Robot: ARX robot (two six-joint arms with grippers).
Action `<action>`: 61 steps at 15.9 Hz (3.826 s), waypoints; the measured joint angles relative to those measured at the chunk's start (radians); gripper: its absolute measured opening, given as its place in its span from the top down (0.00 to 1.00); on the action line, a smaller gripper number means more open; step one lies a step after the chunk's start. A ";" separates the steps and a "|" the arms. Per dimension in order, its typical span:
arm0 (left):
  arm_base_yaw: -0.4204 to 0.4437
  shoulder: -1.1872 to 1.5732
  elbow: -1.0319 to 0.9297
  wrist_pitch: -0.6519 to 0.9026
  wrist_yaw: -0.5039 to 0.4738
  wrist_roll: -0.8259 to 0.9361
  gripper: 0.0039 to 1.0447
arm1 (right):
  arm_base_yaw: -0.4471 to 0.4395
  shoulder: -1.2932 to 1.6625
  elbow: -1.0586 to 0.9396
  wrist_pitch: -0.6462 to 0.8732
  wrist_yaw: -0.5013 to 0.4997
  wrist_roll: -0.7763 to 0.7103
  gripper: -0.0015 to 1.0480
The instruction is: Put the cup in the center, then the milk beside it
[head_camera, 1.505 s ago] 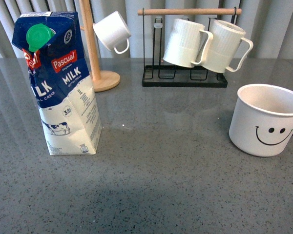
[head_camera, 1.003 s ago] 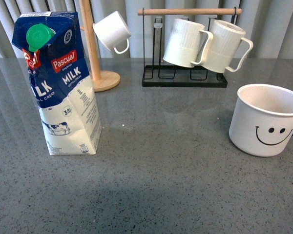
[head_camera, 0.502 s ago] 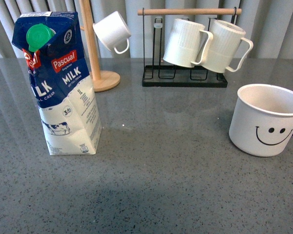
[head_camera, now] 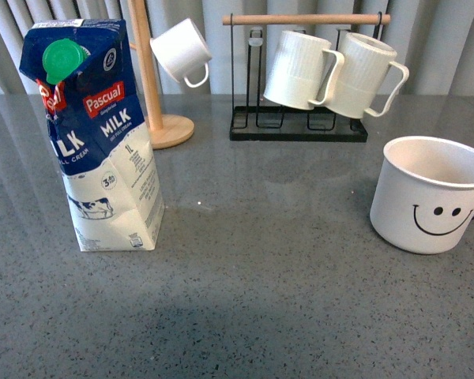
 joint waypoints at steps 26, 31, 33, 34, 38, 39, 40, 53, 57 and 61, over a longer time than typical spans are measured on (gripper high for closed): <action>0.000 0.000 0.000 0.000 0.001 0.000 0.06 | -0.128 1.637 1.167 -0.278 -0.666 -0.545 0.06; 0.000 0.000 0.000 0.001 0.001 0.000 0.06 | -0.105 1.682 1.182 -0.298 -0.636 -0.595 0.06; 0.000 0.000 0.000 0.001 0.001 0.000 0.06 | -0.099 1.696 1.186 -0.294 -0.632 -0.597 0.07; 0.000 0.000 0.000 0.000 0.001 0.000 0.06 | -0.092 1.718 1.209 -0.283 -0.629 -0.597 0.21; 0.000 0.000 0.000 0.001 0.001 0.000 0.06 | -0.071 1.743 1.229 -0.271 -0.600 -0.575 0.97; 0.000 0.000 0.000 0.001 0.001 0.000 0.06 | -0.066 1.743 1.233 -0.271 -0.599 -0.562 0.97; 0.000 0.000 0.000 0.001 0.001 0.000 0.06 | -0.066 1.743 1.234 -0.271 -0.599 -0.552 0.97; 0.000 0.000 0.000 0.001 0.001 0.000 0.06 | 0.124 1.769 1.313 -0.293 -0.579 -0.449 0.97; 0.000 0.000 0.000 0.001 0.001 0.000 0.06 | 0.143 1.794 1.323 -0.286 -0.577 -0.449 0.97; 0.000 0.000 0.000 0.001 0.001 0.000 0.06 | 0.145 1.798 1.321 -0.290 -0.566 -0.459 0.81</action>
